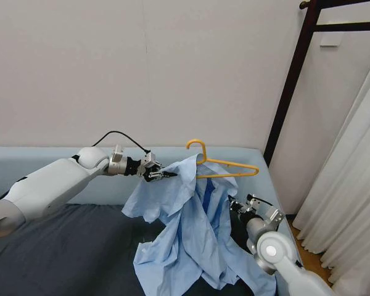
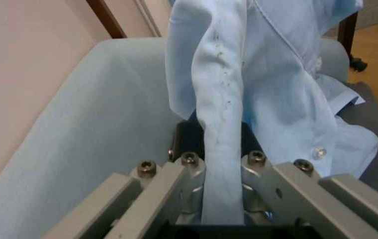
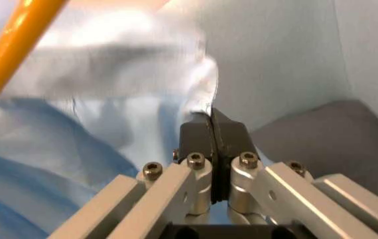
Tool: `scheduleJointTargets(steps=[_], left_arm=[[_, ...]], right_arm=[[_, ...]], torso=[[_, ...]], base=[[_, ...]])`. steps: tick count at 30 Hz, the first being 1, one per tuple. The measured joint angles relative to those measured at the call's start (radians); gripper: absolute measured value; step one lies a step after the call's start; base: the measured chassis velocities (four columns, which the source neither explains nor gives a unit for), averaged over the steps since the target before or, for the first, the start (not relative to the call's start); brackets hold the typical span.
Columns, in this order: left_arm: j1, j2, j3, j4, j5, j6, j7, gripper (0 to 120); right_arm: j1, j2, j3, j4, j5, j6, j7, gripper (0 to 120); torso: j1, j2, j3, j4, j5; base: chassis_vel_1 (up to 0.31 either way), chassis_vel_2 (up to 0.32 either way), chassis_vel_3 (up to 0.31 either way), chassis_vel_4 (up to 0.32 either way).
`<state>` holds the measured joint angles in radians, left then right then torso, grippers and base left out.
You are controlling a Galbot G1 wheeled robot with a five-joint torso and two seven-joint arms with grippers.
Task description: Pick up the clothes from the sofa and hang them on the clothes hanger.
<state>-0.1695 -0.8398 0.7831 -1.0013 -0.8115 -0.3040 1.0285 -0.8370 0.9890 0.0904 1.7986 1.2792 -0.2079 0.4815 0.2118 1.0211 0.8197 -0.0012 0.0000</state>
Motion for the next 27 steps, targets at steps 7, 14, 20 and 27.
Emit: scheduleJointTargets(steps=[7,14,20,27], left_arm=[[0.038,-0.011,-0.021,0.07,-0.003,-0.139,-0.011,1],[0.058,-0.012,-0.047,0.094,-0.011,-0.167,0.013,1],[0.063,-0.02,-0.065,0.133,0.004,-0.178,0.049,1],[0.068,-0.021,-0.088,0.144,0.043,-0.184,0.073,1]], right_arm=[[0.109,-0.073,-0.038,-0.04,0.037,-0.028,-0.002,0],[0.175,-0.133,-0.094,-0.071,0.027,-0.036,-0.036,0],[0.214,-0.183,-0.14,-0.095,0.009,-0.04,-0.087,0],[0.24,-0.22,-0.15,-0.08,-0.011,-0.041,-0.131,0]], torso=[[0.0,0.0,0.0,0.0003,-0.0002],[0.0,0.0,0.0,0.0,-0.0001],[0.0,0.0,0.0,0.0002,-0.0002],[0.0,0.0,0.0,0.0,-0.0001]], base=[[0.0,0.0,0.0,0.0],[0.0,0.0,0.0,0.0],[0.0,0.0,0.0,0.0],[0.0,0.0,0.0,0.0]])
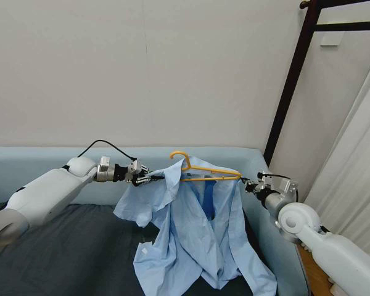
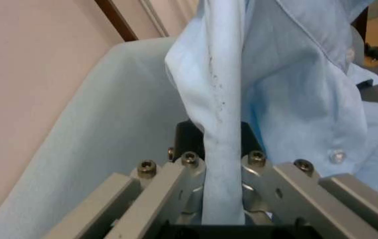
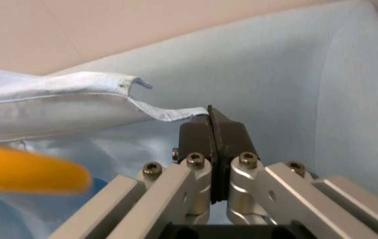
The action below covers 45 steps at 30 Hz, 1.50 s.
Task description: Pick up the clothes from the sofa and hang them on the clothes hanger.
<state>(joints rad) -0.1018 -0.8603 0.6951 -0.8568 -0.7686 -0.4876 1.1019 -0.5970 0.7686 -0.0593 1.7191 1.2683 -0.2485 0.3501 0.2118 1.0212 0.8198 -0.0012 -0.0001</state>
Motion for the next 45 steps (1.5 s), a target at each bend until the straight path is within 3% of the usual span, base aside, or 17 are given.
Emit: scheduleJointTargets(steps=[10,18,30,36,45], left_arm=[[0.013,-0.009,-0.048,0.019,0.115,0.0,0.021,1],[0.009,0.005,-0.056,0.008,0.153,0.024,-0.049,1],[0.017,0.01,-0.053,-0.017,0.208,0.058,-0.158,1],[0.028,0.016,-0.053,-0.091,0.125,0.098,-0.217,1],[-0.055,0.016,0.02,-0.127,-0.019,0.156,-0.18,1]], right_arm=[[-0.007,-0.029,0.009,0.097,-0.072,0.006,-0.022,0],[-0.028,-0.065,0.026,0.167,-0.189,0.031,-0.061,0],[-0.054,-0.093,0.053,0.299,-0.236,0.058,-0.077,0],[-0.109,-0.096,0.074,0.393,-0.238,0.057,-0.075,0],[-0.049,-0.11,0.027,0.448,-0.231,0.038,-0.07,0]], torso=[[0.0,0.0,0.0,-0.0001,0.0],[0.0,0.0,0.0,0.0,0.0002],[0.0,0.0,0.0,0.0001,-0.0001],[0.0,0.0,0.0,-0.0002,0.0001],[0.0,0.0,0.0,0.0005,-0.0003]], base=[[0.0,0.0,0.0,0.0],[0.0,0.0,0.0,0.0],[0.0,0.0,0.0,0.0],[0.0,0.0,0.0,0.0],[0.0,0.0,0.0,0.0]])
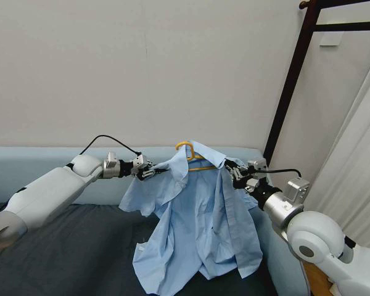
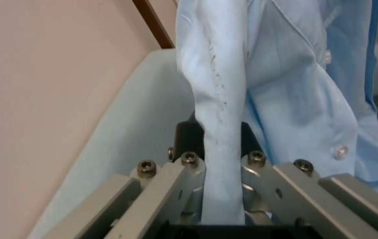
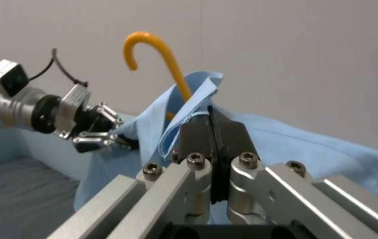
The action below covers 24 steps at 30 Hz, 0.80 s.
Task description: Pick up the clothes from the sofa and hang them on the clothes hanger.
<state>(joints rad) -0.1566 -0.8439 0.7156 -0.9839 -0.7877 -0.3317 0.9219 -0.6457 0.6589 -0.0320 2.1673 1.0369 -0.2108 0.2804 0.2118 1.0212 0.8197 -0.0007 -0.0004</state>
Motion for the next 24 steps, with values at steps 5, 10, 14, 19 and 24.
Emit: scheduleJointTargets(steps=[5,10,14,19,24], left_arm=[[-0.101,0.001,0.077,0.004,-0.079,0.034,0.033,1],[-0.23,-0.002,0.156,0.01,-0.171,0.078,0.095,1],[-0.308,0.002,0.188,-0.009,-0.25,0.121,0.13,1],[-0.385,0.007,0.217,-0.019,-0.268,0.141,0.132,1],[-0.483,0.002,0.278,-0.015,-0.282,0.147,0.136,1]], right_arm=[[0.02,-0.006,-0.002,0.039,0.007,-0.012,0.002,0],[0.047,-0.01,-0.019,0.044,-0.029,-0.017,-0.003,0],[0.095,-0.04,-0.023,0.012,-0.031,-0.016,0.003,0],[0.186,-0.074,-0.025,0.003,0.033,-0.022,0.029,0],[0.221,-0.127,-0.021,0.029,0.066,-0.033,0.024,0]], torso=[[0.0,0.0,0.0,-0.0006,0.0002],[0.0,0.0,0.0,-0.0002,0.0003],[0.0,0.0,0.0,-0.0007,0.0004],[0.0,0.0,0.0,-0.0002,0.0002],[0.0,0.0,0.0,-0.0005,0.0001]], base=[[0.0,0.0,0.0,0.0],[0.0,0.0,0.0,0.0],[0.0,0.0,0.0,0.0],[0.0,0.0,0.0,0.0],[0.0,0.0,0.0,0.0]])
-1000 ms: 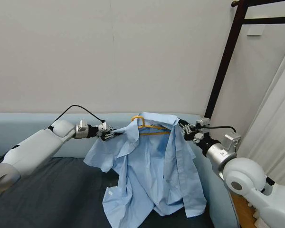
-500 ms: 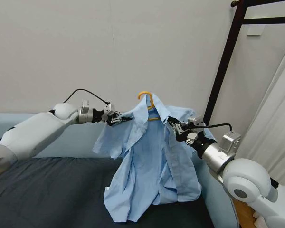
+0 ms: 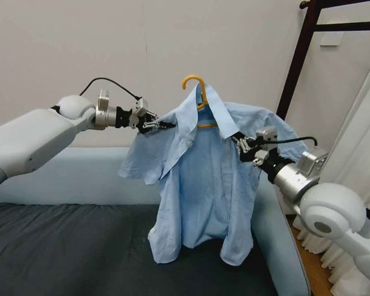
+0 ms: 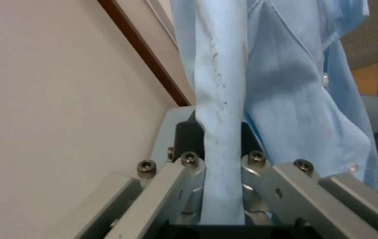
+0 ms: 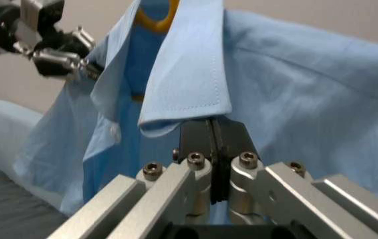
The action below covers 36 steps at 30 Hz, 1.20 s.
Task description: Pick up the clothes from the sofa and hang them on the clothes hanger.
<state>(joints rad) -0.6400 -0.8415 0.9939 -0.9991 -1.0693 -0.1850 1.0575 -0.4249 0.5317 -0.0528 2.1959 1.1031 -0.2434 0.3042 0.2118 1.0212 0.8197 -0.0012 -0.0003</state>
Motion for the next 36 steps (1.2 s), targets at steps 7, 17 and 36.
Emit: scheduleJointTargets(steps=[7,17,36], left_arm=[[-0.065,-0.003,0.065,-0.034,-0.034,0.011,0.001,1],[-0.083,0.014,0.088,-0.096,-0.055,0.024,-0.007,1],[-0.065,0.031,0.085,-0.087,-0.054,0.012,-0.01,1]], right_arm=[[-0.022,-0.013,-0.004,0.053,0.026,-0.016,0.011,0],[-0.035,-0.061,-0.018,0.08,0.025,-0.035,0.021,0],[-0.356,-0.246,0.133,0.253,-0.171,-0.163,-0.064,58]], torso=[[0.0,0.0,0.0,-0.0002,0.0],[0.0,0.0,0.0,0.0003,0.0],[0.0,0.0,0.0,0.0005,0.0]], base=[[0.0,0.0,0.0,0.0],[0.0,0.0,0.0,0.0],[0.0,0.0,0.0,0.0]])
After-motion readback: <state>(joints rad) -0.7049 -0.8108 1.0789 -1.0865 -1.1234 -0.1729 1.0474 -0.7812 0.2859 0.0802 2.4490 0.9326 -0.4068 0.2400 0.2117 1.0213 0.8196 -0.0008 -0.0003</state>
